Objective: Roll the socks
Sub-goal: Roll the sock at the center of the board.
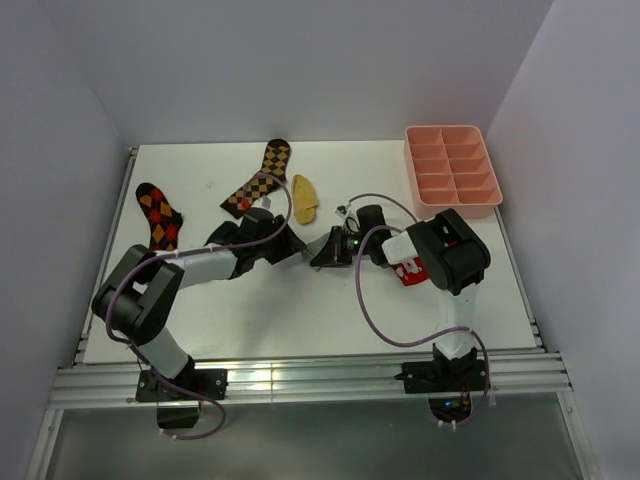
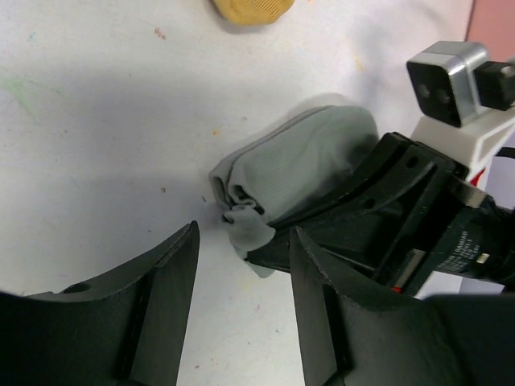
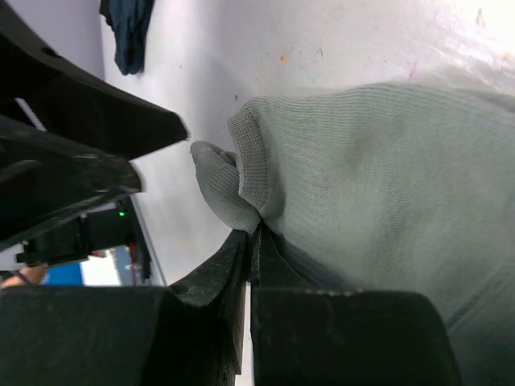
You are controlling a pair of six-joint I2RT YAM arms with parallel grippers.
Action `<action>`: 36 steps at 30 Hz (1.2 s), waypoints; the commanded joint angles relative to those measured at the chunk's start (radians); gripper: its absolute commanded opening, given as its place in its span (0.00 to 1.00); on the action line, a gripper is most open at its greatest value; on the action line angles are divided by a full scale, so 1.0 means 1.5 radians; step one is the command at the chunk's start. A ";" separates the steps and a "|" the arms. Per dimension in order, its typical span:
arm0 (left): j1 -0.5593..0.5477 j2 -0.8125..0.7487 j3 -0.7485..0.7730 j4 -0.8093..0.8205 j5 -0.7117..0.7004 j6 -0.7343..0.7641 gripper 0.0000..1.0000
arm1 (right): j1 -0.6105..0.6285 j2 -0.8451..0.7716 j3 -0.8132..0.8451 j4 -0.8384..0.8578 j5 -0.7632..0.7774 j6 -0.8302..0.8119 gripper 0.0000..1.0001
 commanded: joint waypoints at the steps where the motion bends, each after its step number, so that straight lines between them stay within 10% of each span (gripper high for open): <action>1: 0.000 0.022 0.004 0.040 0.022 -0.009 0.53 | -0.007 0.019 -0.014 0.031 -0.022 0.045 0.00; 17: -0.009 0.094 0.016 0.063 0.029 -0.010 0.48 | -0.023 0.040 -0.032 0.063 -0.017 0.080 0.00; 30: -0.022 0.132 0.046 0.038 0.014 0.001 0.00 | -0.023 0.003 -0.031 -0.014 0.030 0.026 0.12; 36: -0.025 0.123 0.063 0.004 0.003 0.023 0.00 | -0.006 -0.077 -0.054 -0.043 0.090 -0.047 0.30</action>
